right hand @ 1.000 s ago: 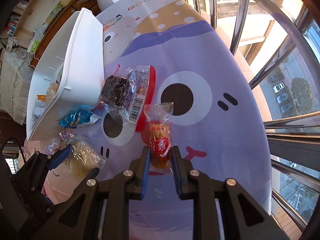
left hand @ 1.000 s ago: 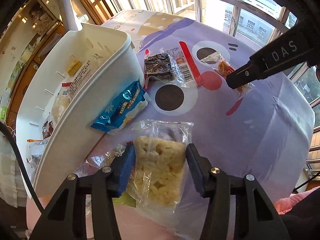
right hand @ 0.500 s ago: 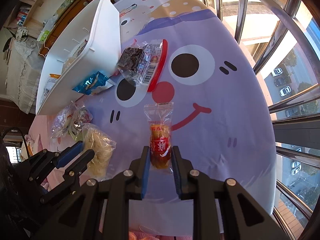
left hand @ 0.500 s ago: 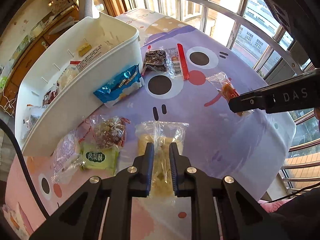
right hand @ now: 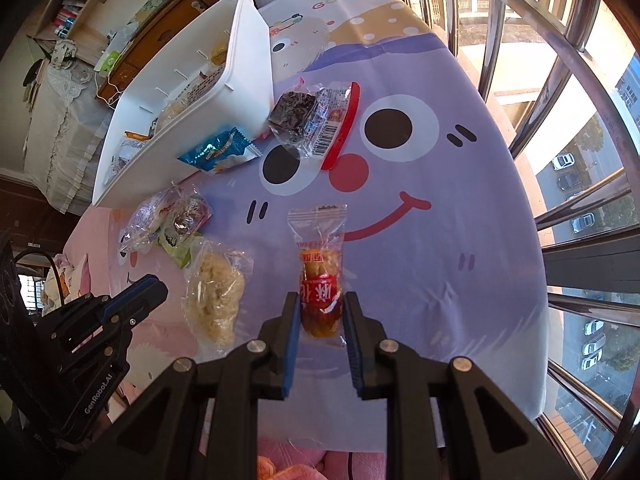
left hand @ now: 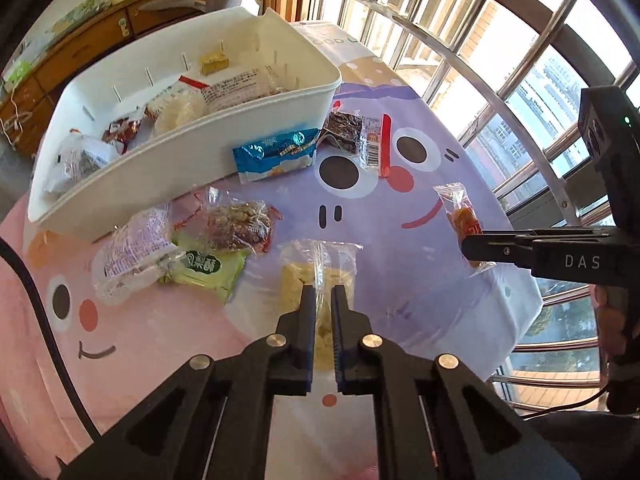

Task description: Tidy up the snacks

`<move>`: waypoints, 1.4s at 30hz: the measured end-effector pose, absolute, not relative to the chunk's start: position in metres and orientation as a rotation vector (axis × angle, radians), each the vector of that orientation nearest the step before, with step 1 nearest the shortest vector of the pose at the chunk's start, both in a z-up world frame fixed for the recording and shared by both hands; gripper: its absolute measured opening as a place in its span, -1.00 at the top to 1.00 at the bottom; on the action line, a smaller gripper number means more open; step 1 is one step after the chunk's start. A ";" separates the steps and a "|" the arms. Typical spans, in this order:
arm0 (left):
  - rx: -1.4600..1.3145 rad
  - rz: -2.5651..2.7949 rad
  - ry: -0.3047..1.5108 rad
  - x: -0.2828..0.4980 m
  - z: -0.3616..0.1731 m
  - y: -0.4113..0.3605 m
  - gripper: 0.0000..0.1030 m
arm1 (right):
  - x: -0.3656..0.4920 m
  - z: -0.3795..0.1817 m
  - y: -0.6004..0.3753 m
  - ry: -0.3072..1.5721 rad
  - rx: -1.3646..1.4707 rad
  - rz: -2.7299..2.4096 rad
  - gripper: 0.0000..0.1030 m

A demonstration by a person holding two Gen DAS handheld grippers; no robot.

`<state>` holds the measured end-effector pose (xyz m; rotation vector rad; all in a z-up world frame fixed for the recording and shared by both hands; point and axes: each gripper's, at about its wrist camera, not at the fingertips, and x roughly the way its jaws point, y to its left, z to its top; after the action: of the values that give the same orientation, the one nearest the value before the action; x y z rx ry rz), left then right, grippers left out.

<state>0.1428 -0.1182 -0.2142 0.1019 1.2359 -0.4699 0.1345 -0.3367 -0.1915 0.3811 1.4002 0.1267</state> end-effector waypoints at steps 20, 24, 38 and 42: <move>0.195 -0.438 1.398 0.155 -0.274 -0.139 -0.09 | 0.131 -0.164 -0.336 1.366 0.346 0.147 0.59; 0.215 -0.446 1.409 0.157 -0.283 -0.148 -0.09 | 0.133 -0.163 -0.336 1.366 0.346 0.139 0.59; 0.249 -0.502 1.445 0.174 -0.286 -0.145 -0.05 | 0.156 -0.152 -0.322 1.362 0.337 0.136 0.59; 0.246 -0.539 1.453 0.180 -0.272 -0.137 -0.05 | 0.169 -0.145 -0.311 1.353 0.331 0.147 0.59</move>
<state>0.1798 -0.1371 -0.2717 0.2464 1.4530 -0.5393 0.1691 -0.3115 -0.1454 0.3307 1.3527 0.1474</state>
